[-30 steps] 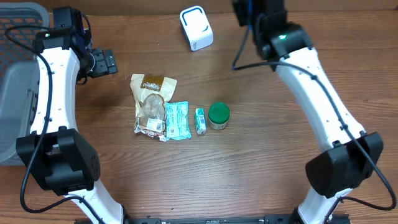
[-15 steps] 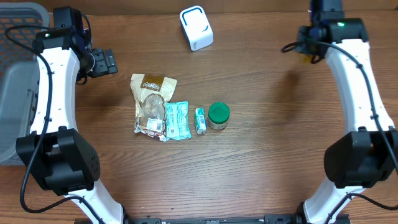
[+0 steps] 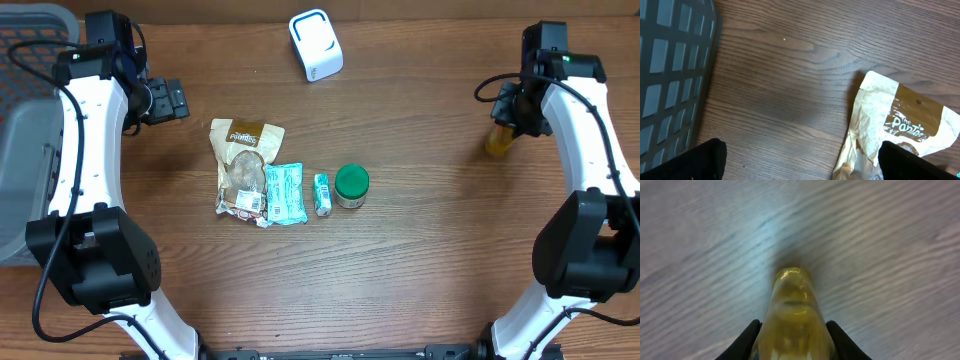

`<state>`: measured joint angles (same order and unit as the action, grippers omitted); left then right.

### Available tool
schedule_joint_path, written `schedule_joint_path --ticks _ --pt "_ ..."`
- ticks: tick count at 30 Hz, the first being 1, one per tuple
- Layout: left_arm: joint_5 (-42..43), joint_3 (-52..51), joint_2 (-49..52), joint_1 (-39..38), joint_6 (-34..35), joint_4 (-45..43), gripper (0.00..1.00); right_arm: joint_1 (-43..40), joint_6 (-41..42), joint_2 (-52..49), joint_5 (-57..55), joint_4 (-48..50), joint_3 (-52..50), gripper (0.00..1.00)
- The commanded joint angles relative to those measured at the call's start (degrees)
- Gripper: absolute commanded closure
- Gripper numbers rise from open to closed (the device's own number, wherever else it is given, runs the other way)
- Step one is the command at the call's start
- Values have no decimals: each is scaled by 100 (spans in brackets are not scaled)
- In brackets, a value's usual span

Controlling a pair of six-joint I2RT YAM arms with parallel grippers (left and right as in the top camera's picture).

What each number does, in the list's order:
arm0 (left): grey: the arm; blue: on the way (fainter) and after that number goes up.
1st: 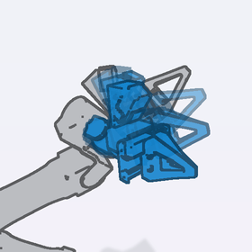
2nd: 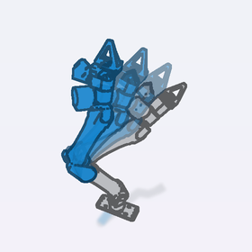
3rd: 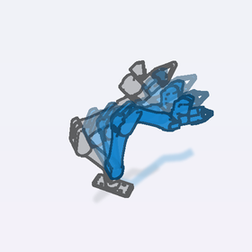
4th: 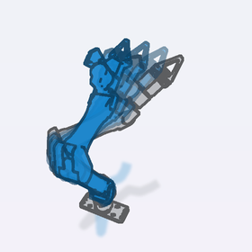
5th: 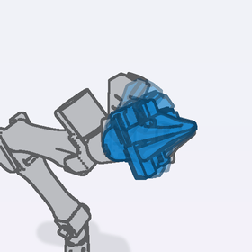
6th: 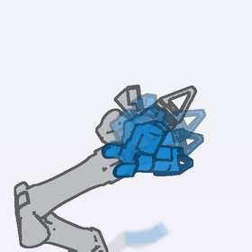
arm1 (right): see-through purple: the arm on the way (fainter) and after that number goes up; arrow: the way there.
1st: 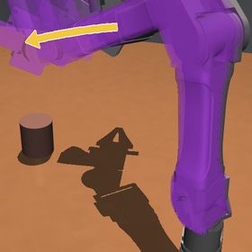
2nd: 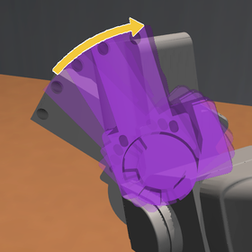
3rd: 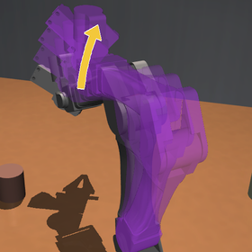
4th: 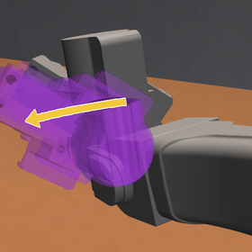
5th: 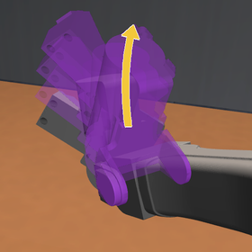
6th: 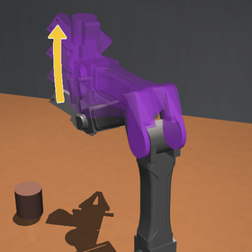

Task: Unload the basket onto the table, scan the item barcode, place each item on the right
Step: 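Carry the bottle right and set it down on the table, release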

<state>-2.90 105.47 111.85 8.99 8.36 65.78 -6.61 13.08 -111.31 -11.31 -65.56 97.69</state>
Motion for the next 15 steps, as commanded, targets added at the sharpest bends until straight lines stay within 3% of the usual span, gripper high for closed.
schedule_joint_path --ticks 1,4,15 --pt "-50 61 -59 -39 -109 -4 1 7 68 79 221 -251 17 78" --pt "-50 61 -59 -39 -109 -2 0 7 66 79 527 -640 17 68" --pt "-50 61 -59 -39 -109 -4 0 7 66 76 525 -662 13 67"
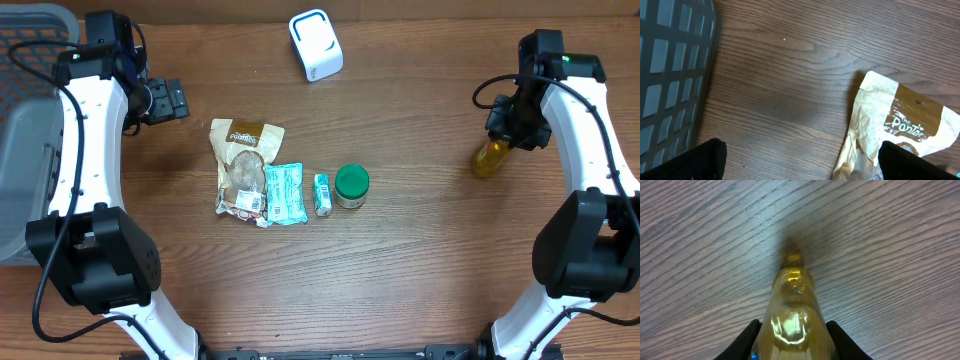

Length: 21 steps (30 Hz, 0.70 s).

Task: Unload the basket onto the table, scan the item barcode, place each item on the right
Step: 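Carry the bottle right and set it down on the table, release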

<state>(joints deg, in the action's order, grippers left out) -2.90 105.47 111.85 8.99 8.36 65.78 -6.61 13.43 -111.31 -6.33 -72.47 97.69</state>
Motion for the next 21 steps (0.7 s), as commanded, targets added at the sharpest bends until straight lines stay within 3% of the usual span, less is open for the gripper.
schedule_joint_path --ticks 1,14,21 --pt "-50 61 -59 -39 -109 -4 0 7 33 76 28 17 13 66" --pt "-50 61 -59 -39 -109 -4 0 7 33 76 177 -76 13 48" --pt "-50 61 -59 -39 -109 -4 1 11 31 76 173 -66 13 17"
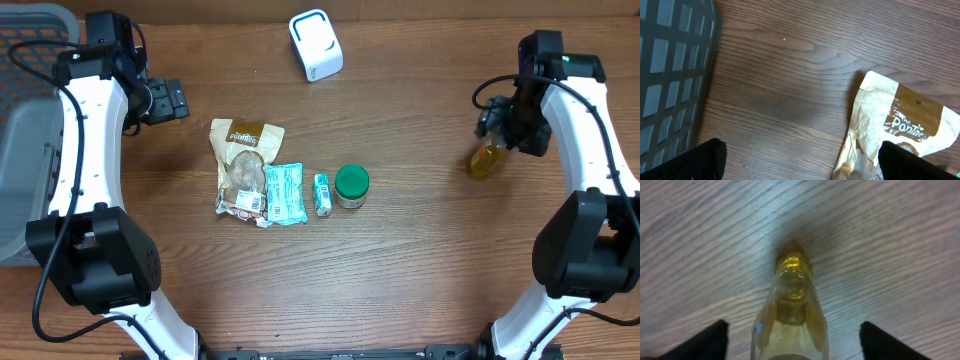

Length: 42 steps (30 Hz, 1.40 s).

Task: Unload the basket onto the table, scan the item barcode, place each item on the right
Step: 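Carry the bottle right and set it down on the table, release, then move the right gripper left over the green-lidded tub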

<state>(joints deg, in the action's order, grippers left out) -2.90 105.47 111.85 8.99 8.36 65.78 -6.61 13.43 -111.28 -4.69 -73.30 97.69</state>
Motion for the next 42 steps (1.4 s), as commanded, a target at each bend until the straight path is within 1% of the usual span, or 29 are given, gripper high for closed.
schedule_joint_path --ticks 1,2,5,9,10,13,17,21,27,35,40,42 --pt "-50 61 -59 -39 -109 -4 0 11 31 74 9 55 13 15" --pt "-50 61 -59 -39 -109 -4 0 11 31 74 9 98 13 14" --pt "-50 61 -59 -39 -109 -4 0 11 28 74 7 435 13 6" --pt "-50 61 -59 -39 -109 -4 1 11 -2 74 -35 1436 13 2" --pt "-50 61 -59 -39 -109 -4 0 11 -24 74 -31 1873 13 0" --pt "-50 61 -59 -39 -109 -2 0 13 -37 74 28 2380 13 0" --pt "-50 61 -59 -39 -109 -4 1 28 -59 72 660 2739 13 0" --pt "-50 61 -59 -39 -109 -4 0 129 -509 63 1587 3008 13 0" --pt "-50 61 -59 -39 -109 -4 1 595 -645 57 1679 3077 13 0" --pt "-50 61 -59 -39 -109 -4 0 1547 -634 11 1679 2979 13 0" --pt "-50 61 -59 -39 -109 -4 1 2229 -560 2 1526 2483 13 0" --pt "-50 61 -59 -39 -109 -4 0 2439 -306 2 1235 2247 13 0"
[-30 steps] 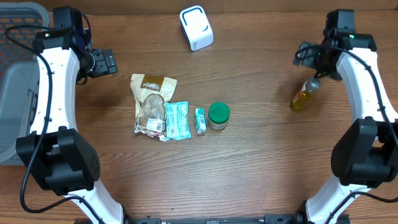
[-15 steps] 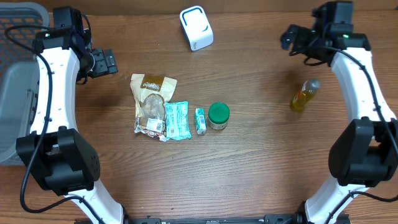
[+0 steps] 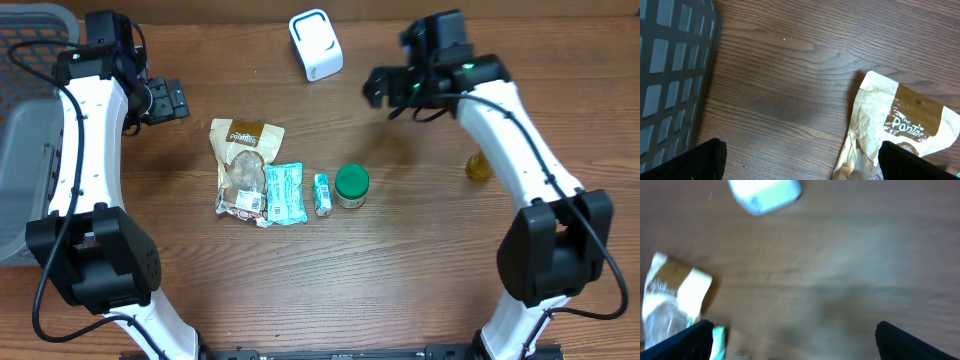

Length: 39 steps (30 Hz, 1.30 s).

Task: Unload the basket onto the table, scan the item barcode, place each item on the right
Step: 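Move the right gripper left over the green-lidded tub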

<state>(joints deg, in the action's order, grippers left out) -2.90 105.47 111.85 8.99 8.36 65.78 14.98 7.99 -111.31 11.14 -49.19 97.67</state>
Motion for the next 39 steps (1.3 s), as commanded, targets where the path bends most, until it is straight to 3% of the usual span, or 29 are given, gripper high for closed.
schedule_joint_path --ticks 1,10,20,39 --pt "-50 61 -59 -39 -109 -4 0 391 413 4 -525 -306 15 0" --pt "-50 61 -59 -39 -109 -4 0 1086 1141 4 -892 -944 15 0" --pt "-50 61 -59 -39 -109 -4 1 1193 1821 4 -811 -1447 15 0" --pt "-50 61 -59 -39 -109 -4 0 1871 2057 4 -1279 -914 -1049 0"
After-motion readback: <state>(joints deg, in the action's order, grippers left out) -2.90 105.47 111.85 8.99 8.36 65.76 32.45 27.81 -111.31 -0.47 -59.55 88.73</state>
